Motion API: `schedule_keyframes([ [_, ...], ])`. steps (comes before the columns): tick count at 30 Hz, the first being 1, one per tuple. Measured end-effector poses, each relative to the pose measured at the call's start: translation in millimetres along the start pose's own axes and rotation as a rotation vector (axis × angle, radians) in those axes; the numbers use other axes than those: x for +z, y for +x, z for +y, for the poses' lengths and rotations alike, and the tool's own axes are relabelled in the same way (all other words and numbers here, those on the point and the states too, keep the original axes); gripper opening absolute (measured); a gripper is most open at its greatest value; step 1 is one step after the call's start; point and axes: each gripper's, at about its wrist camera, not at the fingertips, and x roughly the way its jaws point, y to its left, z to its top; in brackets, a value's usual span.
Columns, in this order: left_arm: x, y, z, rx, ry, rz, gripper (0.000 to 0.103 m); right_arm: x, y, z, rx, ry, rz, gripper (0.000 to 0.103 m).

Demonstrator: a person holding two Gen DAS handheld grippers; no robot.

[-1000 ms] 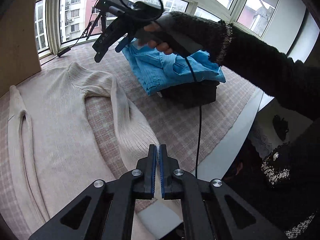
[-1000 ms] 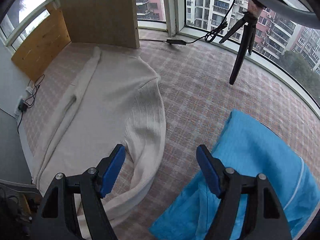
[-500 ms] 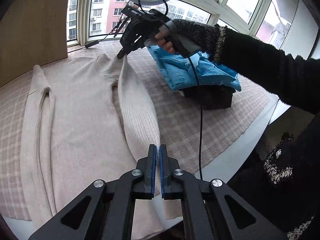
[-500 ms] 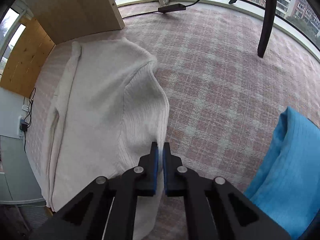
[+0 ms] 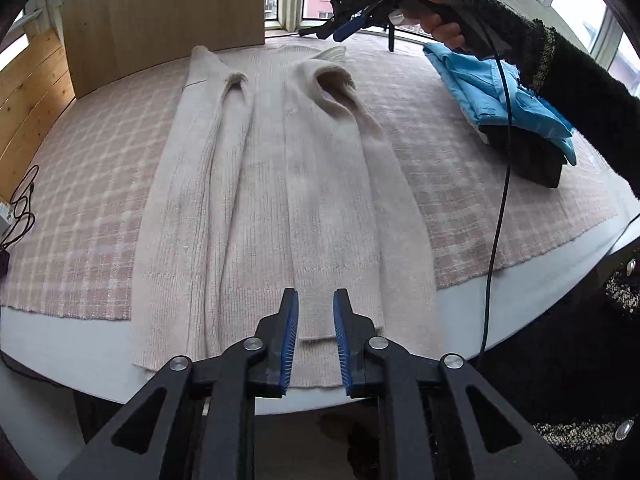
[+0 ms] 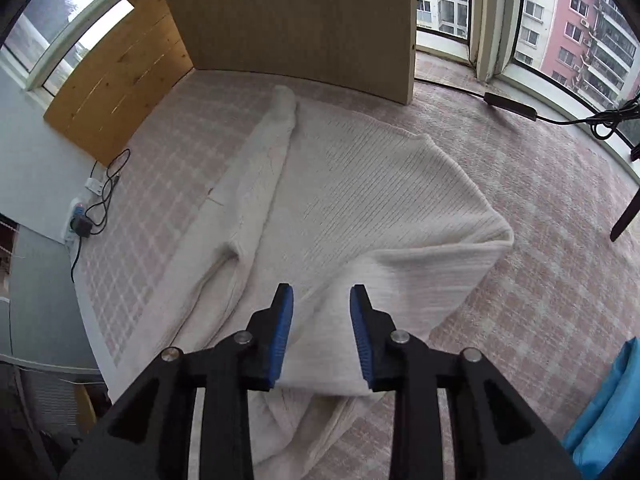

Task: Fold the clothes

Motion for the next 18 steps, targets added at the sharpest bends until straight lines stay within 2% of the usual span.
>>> schedule_keyframes([
  [3,-4.2,6.6,-22.9,-0.054,0.075,0.012,0.019,-37.2,-11.3,-11.4,-0.05,-0.013,-0.032,0.029],
  [5,-3.7,16.6,-37.4,-0.069,0.136,0.028,0.02,-52.6,-4.9,-13.4,-0.082,-0.043,-0.011,0.033],
  [8,-4.0,36.7,-47.3,-0.038,0.184,0.056,0.021,-57.2,15.2,-13.1,-0.101,-0.034,0.032,0.033],
  [11,-4.4,44.8,-41.1,-0.026,0.165,0.064,0.02,-53.0,41.0,-5.8,-0.179,-0.069,0.068,0.033],
  [13,-4.7,50.2,-36.9,-0.018,0.152,0.069,0.015,-49.4,52.9,-4.6,-0.194,-0.069,0.075,0.033],
  [14,-4.9,52.9,-34.9,-0.014,0.146,0.072,0.004,-49.4,56.5,-5.6,-0.19,-0.069,0.08,0.033],
  [15,-4.7,51.9,-32.0,-0.015,0.135,0.072,0.003,-49.6,59.9,-6.8,-0.188,-0.071,0.086,0.033],
  [17,-3.6,37.7,-23.7,-0.033,0.095,0.064,0.003,-51.3,52.0,-11.1,-0.168,-0.082,0.077,0.012],
  [18,-3.4,29.1,-20.3,-0.035,0.08,0.056,0.003,-52.4,45.8,-14.0,-0.156,-0.09,0.079,0.009],
])
